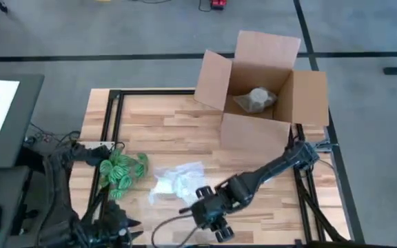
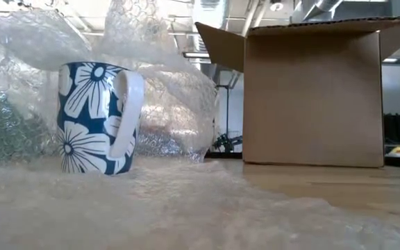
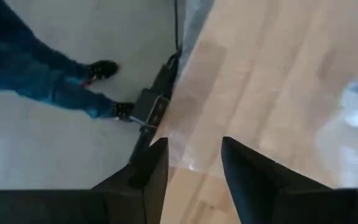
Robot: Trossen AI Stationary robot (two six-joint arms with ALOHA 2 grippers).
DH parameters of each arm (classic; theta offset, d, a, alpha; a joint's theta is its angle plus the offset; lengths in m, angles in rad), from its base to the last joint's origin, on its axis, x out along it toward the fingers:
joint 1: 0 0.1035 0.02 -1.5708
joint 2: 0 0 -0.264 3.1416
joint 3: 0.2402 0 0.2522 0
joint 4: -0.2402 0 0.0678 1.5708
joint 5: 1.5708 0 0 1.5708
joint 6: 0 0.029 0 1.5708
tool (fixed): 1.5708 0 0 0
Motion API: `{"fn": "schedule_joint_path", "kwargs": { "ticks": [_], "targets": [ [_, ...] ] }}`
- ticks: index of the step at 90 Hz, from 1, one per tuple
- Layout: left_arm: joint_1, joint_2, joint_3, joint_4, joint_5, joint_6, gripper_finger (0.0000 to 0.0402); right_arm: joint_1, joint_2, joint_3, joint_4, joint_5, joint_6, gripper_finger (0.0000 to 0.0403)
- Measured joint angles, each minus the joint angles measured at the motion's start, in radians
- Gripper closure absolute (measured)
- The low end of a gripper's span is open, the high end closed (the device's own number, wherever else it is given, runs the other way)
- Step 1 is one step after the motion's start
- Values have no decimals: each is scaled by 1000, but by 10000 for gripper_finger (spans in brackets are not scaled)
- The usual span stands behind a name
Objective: Wrap mug
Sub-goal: Wrap the blue mug with bubble wrap
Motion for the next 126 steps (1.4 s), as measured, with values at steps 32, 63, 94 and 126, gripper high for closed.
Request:
{"fn": "schedule_joint_path", "kwargs": {
  "ticks": [32,63,94,126],
  "targets": [
    [-19,99,-2,7,0,-237,284,15,4,-326,366,-134,-180,227],
    [-16,98,-1,10,-7,-268,284,87,3,-546,589,-8,-356,174],
    [-13,97,-1,14,-12,-350,284,97,1,-732,821,103,-229,192],
    [-13,83,-1,57,-167,-360,284,64,-8,-756,771,103,32,359]
  ]
}}
